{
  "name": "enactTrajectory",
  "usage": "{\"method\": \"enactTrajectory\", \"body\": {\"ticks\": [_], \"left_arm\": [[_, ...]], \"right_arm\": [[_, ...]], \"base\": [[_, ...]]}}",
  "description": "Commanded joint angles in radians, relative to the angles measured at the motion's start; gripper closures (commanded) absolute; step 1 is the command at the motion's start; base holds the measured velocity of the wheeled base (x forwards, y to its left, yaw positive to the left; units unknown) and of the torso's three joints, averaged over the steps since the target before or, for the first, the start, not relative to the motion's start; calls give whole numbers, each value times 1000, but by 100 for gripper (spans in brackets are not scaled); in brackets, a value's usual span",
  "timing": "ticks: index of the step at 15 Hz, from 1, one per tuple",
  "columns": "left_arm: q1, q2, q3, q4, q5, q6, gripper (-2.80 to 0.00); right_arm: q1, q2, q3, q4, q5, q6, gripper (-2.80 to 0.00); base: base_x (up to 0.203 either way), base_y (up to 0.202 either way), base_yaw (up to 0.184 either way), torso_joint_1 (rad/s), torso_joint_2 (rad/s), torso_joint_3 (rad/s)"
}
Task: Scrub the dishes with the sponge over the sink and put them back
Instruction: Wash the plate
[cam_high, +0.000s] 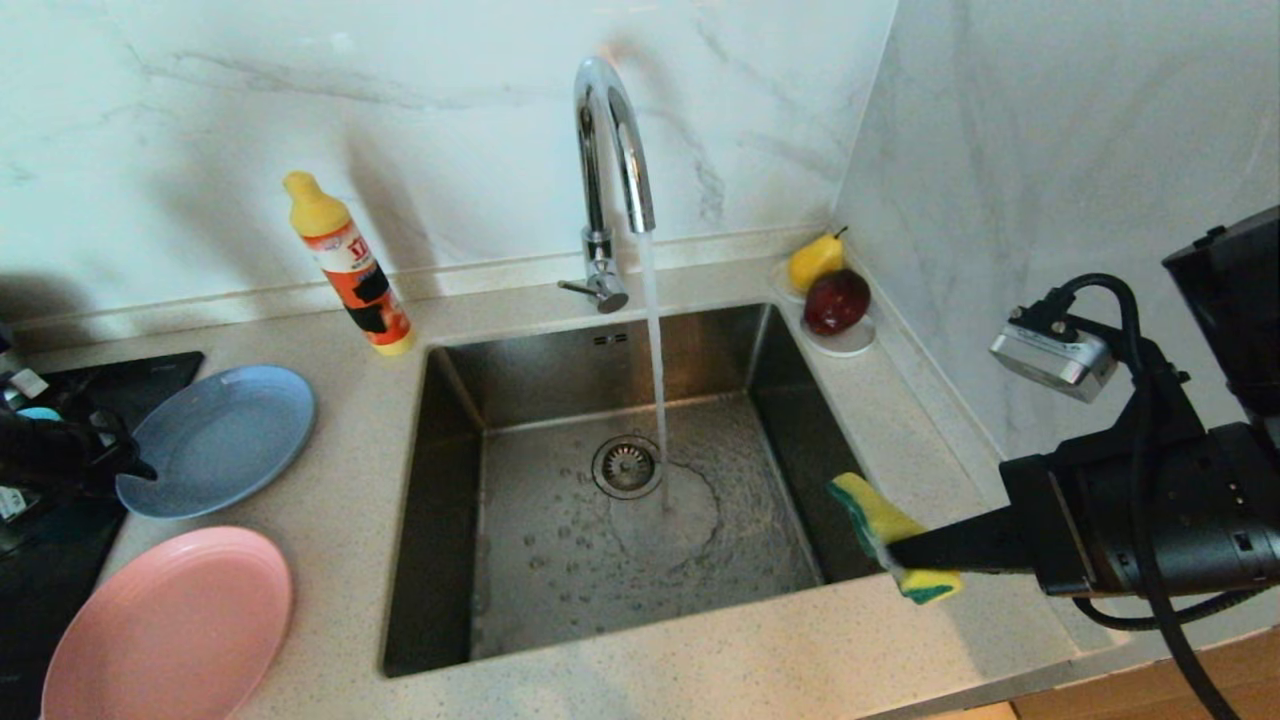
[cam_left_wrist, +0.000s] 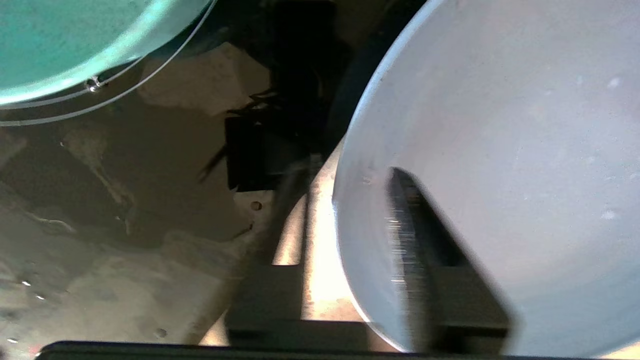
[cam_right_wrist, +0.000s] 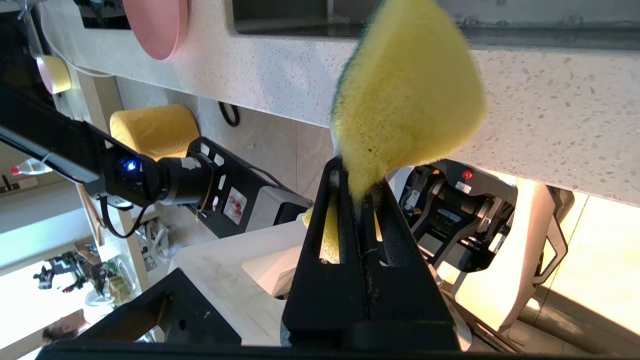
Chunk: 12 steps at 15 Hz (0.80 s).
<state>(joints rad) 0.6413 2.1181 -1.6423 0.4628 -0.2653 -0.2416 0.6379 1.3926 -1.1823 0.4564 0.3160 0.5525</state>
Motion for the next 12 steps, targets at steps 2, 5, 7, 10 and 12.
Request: {"method": "enactTrajectory", "body": {"ticks": [2, 5, 7, 10, 12], "left_arm": [[0, 0, 0, 2, -36, -37, -280], [0, -2, -1, 2, -92, -73, -280], [0, -4, -1, 0, -107, -93, -280], [0, -6, -1, 0, -134, -110, -280], [0, -4, -2, -1, -141, -114, -280]], "right_arm": [[0, -7, 5, 3, 2, 3, 0], [0, -10, 15, 2, 2, 3, 0], [0, -12, 15, 2, 2, 3, 0], [0, -14, 22, 2, 0, 3, 0], [-1, -14, 27, 2, 0, 1, 0]], "base": [[0, 0, 0, 0, 0, 0], [0, 0, 0, 0, 0, 0], [0, 0, 0, 0, 0, 0], [0, 0, 0, 0, 0, 0], [0, 0, 0, 0, 0, 0]]}}
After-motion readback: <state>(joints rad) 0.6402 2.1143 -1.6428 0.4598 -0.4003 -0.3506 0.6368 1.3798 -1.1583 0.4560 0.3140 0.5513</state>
